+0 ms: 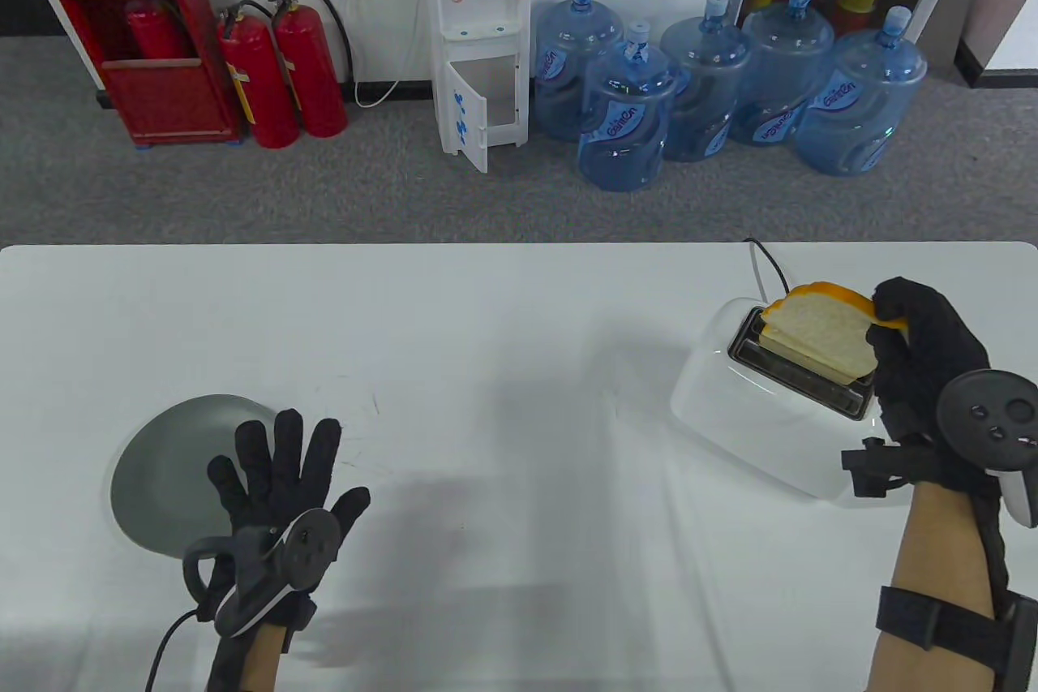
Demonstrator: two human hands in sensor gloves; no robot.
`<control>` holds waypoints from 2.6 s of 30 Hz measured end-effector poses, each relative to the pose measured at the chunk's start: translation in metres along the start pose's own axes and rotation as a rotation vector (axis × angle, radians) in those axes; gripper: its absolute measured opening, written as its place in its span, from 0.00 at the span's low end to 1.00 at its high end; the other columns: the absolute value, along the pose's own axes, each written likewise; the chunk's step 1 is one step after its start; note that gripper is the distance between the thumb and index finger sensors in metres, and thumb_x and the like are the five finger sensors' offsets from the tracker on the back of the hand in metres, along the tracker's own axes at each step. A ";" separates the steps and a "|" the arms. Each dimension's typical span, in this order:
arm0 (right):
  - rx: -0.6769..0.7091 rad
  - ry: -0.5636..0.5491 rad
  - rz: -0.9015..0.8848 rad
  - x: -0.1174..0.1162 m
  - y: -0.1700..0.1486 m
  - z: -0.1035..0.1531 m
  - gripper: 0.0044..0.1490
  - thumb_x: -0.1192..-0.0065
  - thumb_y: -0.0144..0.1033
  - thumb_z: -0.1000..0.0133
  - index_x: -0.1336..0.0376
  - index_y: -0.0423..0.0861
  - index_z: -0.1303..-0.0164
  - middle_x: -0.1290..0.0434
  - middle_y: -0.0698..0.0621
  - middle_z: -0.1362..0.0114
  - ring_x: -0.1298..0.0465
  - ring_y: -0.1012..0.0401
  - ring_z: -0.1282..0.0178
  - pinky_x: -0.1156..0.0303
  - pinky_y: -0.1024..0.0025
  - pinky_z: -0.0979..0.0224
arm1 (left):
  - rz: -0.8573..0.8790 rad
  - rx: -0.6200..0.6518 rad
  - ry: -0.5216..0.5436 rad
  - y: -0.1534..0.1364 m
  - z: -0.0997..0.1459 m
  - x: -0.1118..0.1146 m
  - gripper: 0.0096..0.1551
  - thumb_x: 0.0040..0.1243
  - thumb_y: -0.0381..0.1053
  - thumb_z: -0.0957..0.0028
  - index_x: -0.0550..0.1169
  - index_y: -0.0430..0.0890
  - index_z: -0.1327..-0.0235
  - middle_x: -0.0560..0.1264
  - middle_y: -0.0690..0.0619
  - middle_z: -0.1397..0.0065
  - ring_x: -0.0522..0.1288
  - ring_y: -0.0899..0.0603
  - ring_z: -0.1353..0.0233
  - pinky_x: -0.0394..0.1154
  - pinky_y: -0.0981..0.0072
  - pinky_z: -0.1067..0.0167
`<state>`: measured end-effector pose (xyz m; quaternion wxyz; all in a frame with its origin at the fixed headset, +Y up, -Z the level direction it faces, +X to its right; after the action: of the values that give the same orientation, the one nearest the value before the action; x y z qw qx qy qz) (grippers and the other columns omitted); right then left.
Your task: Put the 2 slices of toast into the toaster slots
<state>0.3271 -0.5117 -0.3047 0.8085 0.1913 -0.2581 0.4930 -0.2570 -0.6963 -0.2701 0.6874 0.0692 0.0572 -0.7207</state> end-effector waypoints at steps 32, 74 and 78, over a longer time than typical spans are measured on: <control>-0.014 0.110 0.033 -0.034 -0.016 0.008 0.30 0.34 0.32 0.37 0.39 0.63 0.26 0.26 0.60 0.23 0.18 0.55 0.26 0.27 0.43 0.19 | -0.003 -0.001 -0.004 0.000 -0.001 0.002 0.47 0.38 0.76 0.43 0.48 0.62 0.12 0.43 0.47 0.08 0.38 0.28 0.13 0.39 0.30 0.25; -0.030 0.209 0.102 -0.085 -0.034 0.011 0.30 0.33 0.33 0.37 0.39 0.62 0.25 0.26 0.60 0.23 0.16 0.56 0.28 0.27 0.44 0.20 | -0.032 0.020 -0.014 0.004 -0.003 0.005 0.47 0.38 0.76 0.43 0.48 0.62 0.12 0.43 0.47 0.08 0.38 0.28 0.13 0.39 0.30 0.25; -0.036 0.215 0.108 -0.088 -0.037 0.012 0.30 0.33 0.33 0.37 0.39 0.62 0.25 0.25 0.60 0.24 0.16 0.56 0.28 0.26 0.44 0.20 | -0.033 0.023 -0.014 0.004 -0.003 0.005 0.47 0.38 0.76 0.43 0.48 0.63 0.12 0.43 0.48 0.08 0.38 0.28 0.13 0.39 0.30 0.25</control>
<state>0.3241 -0.5964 -0.3506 0.8072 0.1086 -0.1886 0.5487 -0.2530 -0.7012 -0.2740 0.6749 0.0710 0.0452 -0.7331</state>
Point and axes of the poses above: the tracker on the back of each hand, its own y axis roughly to the thumb side, its own z axis roughly from the fingertips to the wrist, x = y × z, the point moved 3 cm from there along -z, roughly from the wrist to the fingertips
